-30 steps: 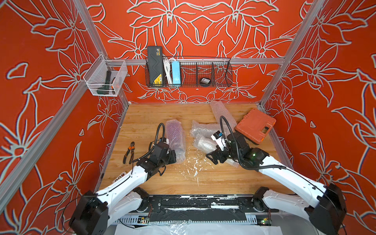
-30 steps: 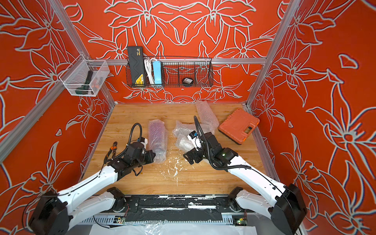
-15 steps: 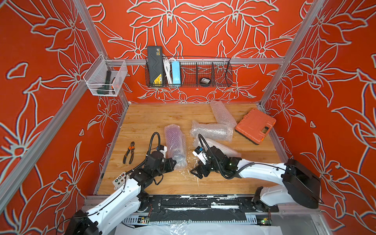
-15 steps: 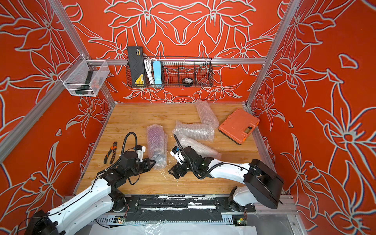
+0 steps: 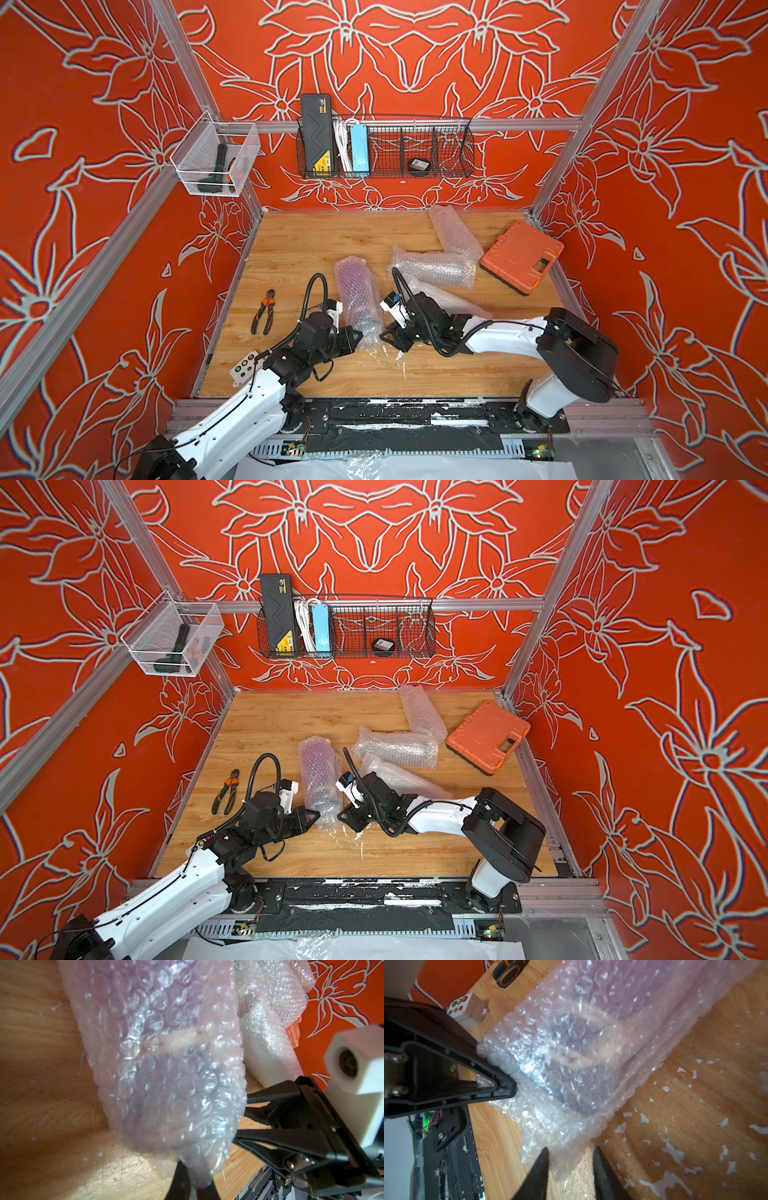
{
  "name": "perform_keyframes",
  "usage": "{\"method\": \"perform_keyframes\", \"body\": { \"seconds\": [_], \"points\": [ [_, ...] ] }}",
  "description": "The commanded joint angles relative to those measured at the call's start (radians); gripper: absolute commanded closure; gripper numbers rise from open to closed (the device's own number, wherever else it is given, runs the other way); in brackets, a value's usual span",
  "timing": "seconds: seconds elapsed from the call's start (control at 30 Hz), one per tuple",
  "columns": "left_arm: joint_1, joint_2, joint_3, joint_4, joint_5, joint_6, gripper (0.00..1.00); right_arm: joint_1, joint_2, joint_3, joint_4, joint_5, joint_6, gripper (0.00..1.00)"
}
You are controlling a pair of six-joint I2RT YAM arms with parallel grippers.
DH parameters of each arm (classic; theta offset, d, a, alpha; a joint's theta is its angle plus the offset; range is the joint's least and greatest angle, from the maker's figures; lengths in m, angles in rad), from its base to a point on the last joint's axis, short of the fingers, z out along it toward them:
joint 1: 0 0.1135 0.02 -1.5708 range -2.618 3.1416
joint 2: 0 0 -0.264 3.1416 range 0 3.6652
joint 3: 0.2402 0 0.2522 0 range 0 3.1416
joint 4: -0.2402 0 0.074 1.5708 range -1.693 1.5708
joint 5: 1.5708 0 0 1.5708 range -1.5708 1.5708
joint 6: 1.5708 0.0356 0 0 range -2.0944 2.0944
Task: Unwrap the vase from the bubble wrap
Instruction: Unwrap the bubble wrap at the center of the board.
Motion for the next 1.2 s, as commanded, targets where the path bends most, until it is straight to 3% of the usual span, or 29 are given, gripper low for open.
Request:
{"method": "perform_keyframes", "body": {
  "seconds": [0.0, 0.1, 0.17, 0.23, 0.3, 0.63, 0.7, 0.8, 1.0, 1.17],
  "points": [
    [-0.012, 0.000, -0.001, -0.009, 0.024, -0.008, 1.00, 0.002, 0.018, 0.027, -0.004, 0.010, -0.012, 0.71],
    [-0.012, 0.004, 0.000, -0.009, 0.019, -0.005, 1.00, 0.002, 0.021, 0.028, -0.013, 0.013, -0.022, 0.67],
    [-0.012, 0.002, 0.000, -0.010, 0.017, -0.003, 1.00, 0.003, 0.022, 0.025, -0.011, 0.009, -0.023, 0.53],
    [-0.012, -0.001, 0.000, -0.012, 0.015, -0.003, 1.00, 0.002, 0.025, 0.022, -0.004, 0.006, -0.020, 0.46],
    [-0.012, -0.001, 0.001, -0.013, 0.015, -0.003, 1.00, 0.002, 0.026, 0.017, 0.003, 0.008, -0.017, 0.45],
    [-0.013, -0.009, 0.000, -0.015, 0.010, -0.002, 1.00, 0.002, 0.058, 0.016, 0.008, 0.016, -0.011, 0.68],
    [-0.015, -0.007, 0.001, -0.014, 0.012, -0.002, 1.00, 0.002, 0.062, 0.013, 0.019, 0.016, -0.002, 0.77],
    [-0.015, -0.004, 0.002, -0.013, 0.013, 0.000, 1.00, 0.002, 0.047, 0.001, 0.041, 0.022, 0.007, 1.00],
    [-0.016, -0.009, 0.003, -0.024, -0.005, -0.002, 1.00, 0.002, -0.034, -0.034, 0.033, 0.062, -0.006, 1.00],
    [-0.015, -0.018, 0.010, -0.067, -0.115, -0.005, 1.00, 0.004, -0.165, -0.128, 0.015, 0.226, 0.042, 1.00]
  ]
}}
